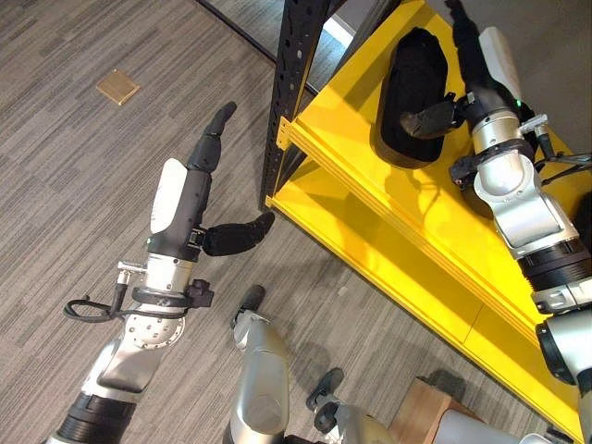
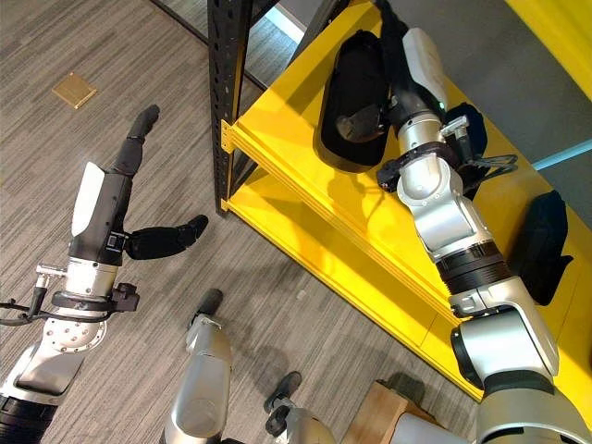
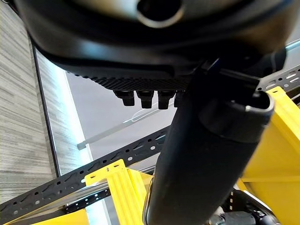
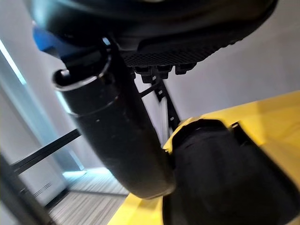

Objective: Move parts from the plastic box to the shelf.

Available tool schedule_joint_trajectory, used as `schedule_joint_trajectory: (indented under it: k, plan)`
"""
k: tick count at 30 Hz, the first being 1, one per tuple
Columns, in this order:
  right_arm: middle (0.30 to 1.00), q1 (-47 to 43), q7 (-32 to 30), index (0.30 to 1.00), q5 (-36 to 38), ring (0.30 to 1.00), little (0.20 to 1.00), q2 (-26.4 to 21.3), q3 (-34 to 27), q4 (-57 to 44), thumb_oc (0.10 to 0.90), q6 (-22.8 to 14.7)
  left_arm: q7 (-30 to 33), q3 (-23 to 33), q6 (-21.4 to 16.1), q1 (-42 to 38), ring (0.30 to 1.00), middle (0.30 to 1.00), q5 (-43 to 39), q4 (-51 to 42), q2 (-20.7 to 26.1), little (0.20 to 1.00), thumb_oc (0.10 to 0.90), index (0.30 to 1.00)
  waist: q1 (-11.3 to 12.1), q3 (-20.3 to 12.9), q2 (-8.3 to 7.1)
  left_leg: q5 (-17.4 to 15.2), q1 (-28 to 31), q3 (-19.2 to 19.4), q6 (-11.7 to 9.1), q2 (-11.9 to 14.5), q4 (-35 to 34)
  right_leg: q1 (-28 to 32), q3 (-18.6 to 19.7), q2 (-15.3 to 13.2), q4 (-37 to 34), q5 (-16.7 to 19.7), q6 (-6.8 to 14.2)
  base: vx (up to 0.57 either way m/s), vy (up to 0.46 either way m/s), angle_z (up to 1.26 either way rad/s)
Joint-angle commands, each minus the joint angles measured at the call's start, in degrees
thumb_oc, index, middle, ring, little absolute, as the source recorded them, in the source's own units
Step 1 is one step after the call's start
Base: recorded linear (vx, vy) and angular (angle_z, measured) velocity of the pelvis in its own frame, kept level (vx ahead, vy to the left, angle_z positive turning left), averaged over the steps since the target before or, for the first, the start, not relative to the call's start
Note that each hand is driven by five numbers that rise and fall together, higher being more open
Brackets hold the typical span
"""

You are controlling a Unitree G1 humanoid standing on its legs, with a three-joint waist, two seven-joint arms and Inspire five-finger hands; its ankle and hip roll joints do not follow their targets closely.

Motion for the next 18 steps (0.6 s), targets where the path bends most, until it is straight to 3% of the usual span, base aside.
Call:
schedule_joint_trajectory:
  k: [1, 10, 13, 16, 18]
  plan:
    - [1.000, -3.51, -5.45, 1.000, -0.22, 1.000, 1.000, 0.99, -3.27, 0.84, 0.900, 0.24, 1.32, 1.41, -3.69, -1.43, 1.000, 1.000, -2.59, -3.09, 1.29, 1.000, 0.900, 1.000, -1.58, -8.48, -0.27, -3.71, -0.03, 5.22, 1.72, 1.47, 0.98, 7.21, 4.17, -1.96, -0.68, -3.35, 0.70, -0.06, 0.006, -0.08]
    - [1.000, -4.04, -6.30, 1.000, -5.26, 1.000, 1.000, 1.78, -1.92, 0.37, 0.900, -1.87, 3.16, 1.21, -3.40, -1.74, 1.000, 1.000, -2.56, -3.01, 1.12, 1.000, 0.900, 1.000, -2.17, -7.79, 0.90, -2.99, -0.67, 5.80, 1.55, 1.63, 0.28, 7.03, 4.73, -2.14, -1.55, -3.07, 0.95, -0.07, 0.009, -0.04]
    - [1.000, -2.66, -3.05, 1.000, -3.47, 1.000, 1.000, 1.91, -1.67, -6.37, 0.900, -2.51, 4.82, 1.85, -3.72, -1.44, 1.000, 1.000, -2.21, -3.24, 0.91, 1.000, 0.900, 1.000, -3.08, -7.53, 0.99, -2.69, -0.81, 6.10, 1.34, 1.94, 0.04, 6.49, 5.52, -2.27, -1.51, -3.11, 1.02, -0.09, 0.019, 0.00]
    - [1.000, -0.25, 0.54, 1.000, -1.19, 1.000, 1.000, 2.61, -1.27, -13.58, 0.900, -1.06, 5.37, 2.46, -2.70, -1.10, 1.000, 1.000, -1.78, -3.75, 0.54, 1.000, 0.900, 1.000, -4.03, -7.23, 1.00, -2.80, -0.81, 6.47, 1.25, 2.24, 0.17, 5.90, 6.20, -2.40, -1.07, -3.37, 1.16, -0.05, 0.013, -0.10]
    - [1.000, 1.33, 2.47, 1.000, 0.34, 1.000, 1.000, 2.85, -1.16, -18.84, 0.900, 1.83, 5.55, 2.73, -1.82, -1.45, 1.000, 1.000, -1.51, -3.80, 0.27, 1.000, 0.900, 1.000, -4.77, -7.10, 0.85, -2.97, -0.76, 6.65, 1.23, 2.39, 0.29, 5.41, 6.94, -2.40, -0.74, -3.48, 1.19, -0.04, -0.002, -0.08]
